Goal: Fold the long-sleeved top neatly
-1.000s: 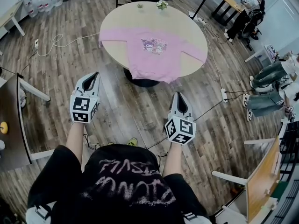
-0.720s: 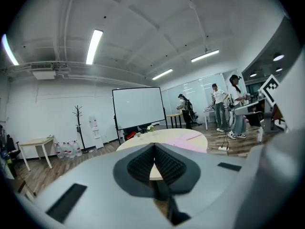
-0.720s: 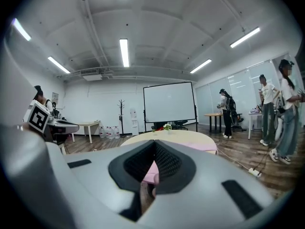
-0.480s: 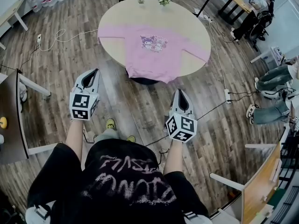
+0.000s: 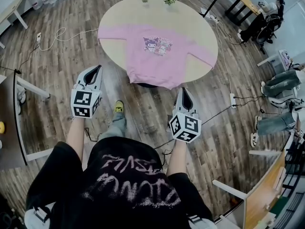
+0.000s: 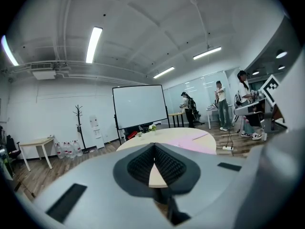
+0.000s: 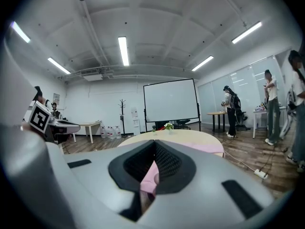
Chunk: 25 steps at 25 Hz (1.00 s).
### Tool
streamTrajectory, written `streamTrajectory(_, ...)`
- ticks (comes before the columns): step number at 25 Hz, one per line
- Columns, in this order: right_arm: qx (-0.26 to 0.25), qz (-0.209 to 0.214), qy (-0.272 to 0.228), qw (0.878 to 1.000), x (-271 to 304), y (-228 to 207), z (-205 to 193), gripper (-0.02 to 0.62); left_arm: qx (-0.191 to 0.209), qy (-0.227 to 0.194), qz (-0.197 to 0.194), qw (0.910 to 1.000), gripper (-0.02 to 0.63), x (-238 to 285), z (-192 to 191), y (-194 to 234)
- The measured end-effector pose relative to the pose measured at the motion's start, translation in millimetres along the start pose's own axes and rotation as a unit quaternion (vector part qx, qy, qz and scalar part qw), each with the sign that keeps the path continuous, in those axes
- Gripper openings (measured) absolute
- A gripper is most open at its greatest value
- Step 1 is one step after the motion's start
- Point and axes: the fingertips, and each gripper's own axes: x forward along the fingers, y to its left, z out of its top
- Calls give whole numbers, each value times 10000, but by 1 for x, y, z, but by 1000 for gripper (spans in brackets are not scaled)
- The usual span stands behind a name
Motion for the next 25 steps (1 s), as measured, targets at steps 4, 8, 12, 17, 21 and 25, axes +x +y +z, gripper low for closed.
streamTrajectory(4,-52,0,76,10000,26,-1,-1,5,-7,76,-107,9999,11,28,-5,5)
streamTrajectory(8,-26,-24,127,9999,59,-3,3,5,-114,134,-155,9997,11,60,-7,22)
streamTrajectory(12,-24,-93,260,9996,94,-5,5,5,-155,283,-212,9993,11,94,-13,40)
streamTrajectory(17,-27,-116,427,9990,151,1,7,9,-247,447,-238,9984,11,139,-23,73)
streamTrajectory(21,-45,-85,583,9982,202,14,10,11,-400,586,-231,9972,11,176,-31,107)
streamTrajectory(25,-101,-65,689,9976,251,27,16,20,-544,677,-279,9958,11,215,-36,137)
